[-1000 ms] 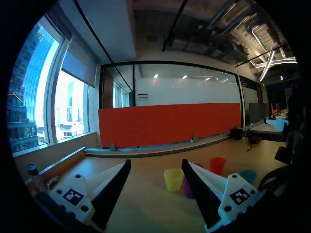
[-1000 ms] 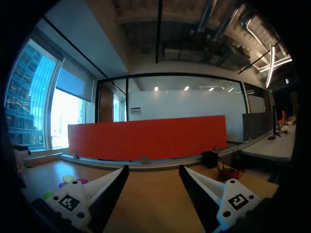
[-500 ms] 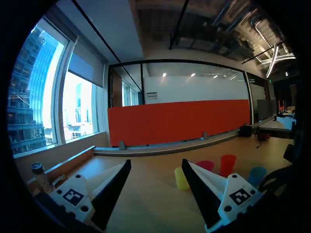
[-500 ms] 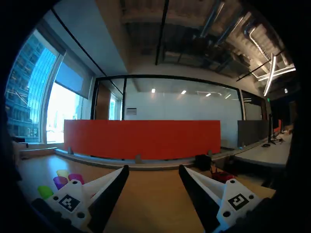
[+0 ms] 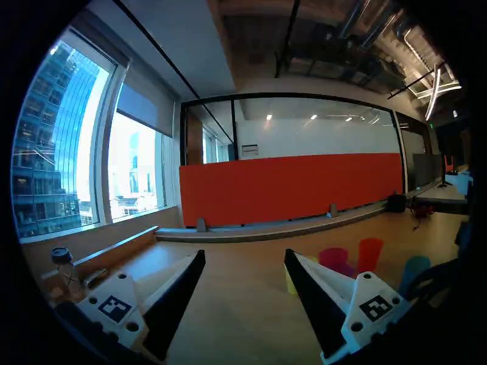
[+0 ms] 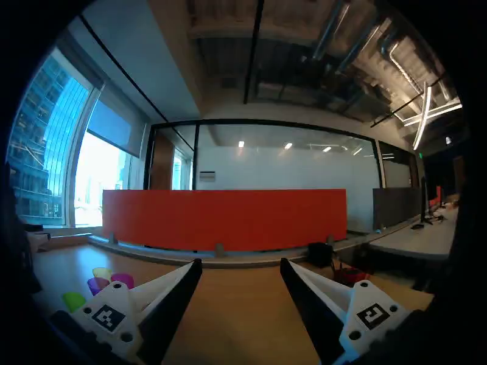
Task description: Pour water
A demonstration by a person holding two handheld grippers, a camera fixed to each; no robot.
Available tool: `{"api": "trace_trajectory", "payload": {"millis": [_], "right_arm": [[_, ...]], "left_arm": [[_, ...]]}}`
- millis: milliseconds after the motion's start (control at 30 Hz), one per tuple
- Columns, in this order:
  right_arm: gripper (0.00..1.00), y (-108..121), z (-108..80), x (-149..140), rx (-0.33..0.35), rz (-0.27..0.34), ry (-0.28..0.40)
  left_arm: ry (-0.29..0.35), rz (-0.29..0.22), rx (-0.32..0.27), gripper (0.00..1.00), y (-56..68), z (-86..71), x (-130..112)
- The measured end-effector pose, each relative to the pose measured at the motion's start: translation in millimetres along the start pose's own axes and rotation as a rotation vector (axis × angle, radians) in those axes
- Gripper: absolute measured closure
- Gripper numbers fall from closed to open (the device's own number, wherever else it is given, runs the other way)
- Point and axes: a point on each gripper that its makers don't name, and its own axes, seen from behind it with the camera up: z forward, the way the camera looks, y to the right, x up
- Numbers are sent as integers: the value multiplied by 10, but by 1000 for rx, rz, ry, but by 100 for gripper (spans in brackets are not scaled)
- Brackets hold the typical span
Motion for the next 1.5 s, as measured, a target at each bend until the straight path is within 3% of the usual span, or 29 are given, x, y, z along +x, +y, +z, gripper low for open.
{"api": "trace_trajectory", "payload": {"millis": [700, 1500], "right_arm": [[1, -117, 11, -74, 12, 11, -25], [1, -6, -16, -10, -2, 9, -22]], "left_arm": [[-23, -31, 9, 3, 76, 41, -431], [-39, -70, -2, 3, 90, 70, -565]]}}
